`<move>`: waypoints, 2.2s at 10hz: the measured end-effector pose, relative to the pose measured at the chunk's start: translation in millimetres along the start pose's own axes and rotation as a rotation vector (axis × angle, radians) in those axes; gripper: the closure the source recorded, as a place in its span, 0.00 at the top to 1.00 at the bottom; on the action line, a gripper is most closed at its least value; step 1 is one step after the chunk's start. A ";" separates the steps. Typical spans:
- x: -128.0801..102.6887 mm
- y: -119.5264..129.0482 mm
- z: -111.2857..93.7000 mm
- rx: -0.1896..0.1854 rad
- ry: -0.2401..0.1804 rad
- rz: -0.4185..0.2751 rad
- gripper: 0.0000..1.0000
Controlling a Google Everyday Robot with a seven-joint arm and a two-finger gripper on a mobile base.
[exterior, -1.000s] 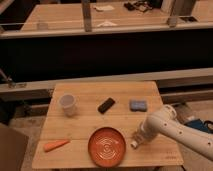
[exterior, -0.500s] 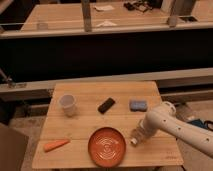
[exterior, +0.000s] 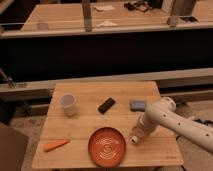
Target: Place the bottle in the ceramic bowl
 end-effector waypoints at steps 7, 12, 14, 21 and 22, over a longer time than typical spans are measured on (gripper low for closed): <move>-14.2 -38.1 -19.6 -0.024 -0.008 -0.091 0.01; -38.9 -63.4 -31.6 -0.049 -0.016 -0.171 0.01; -48.8 -72.3 -34.6 -0.058 -0.020 -0.197 0.01; -70.5 -89.7 -46.7 -0.089 -0.018 -0.248 0.26; -72.2 -91.6 -47.8 -0.091 -0.017 -0.253 0.29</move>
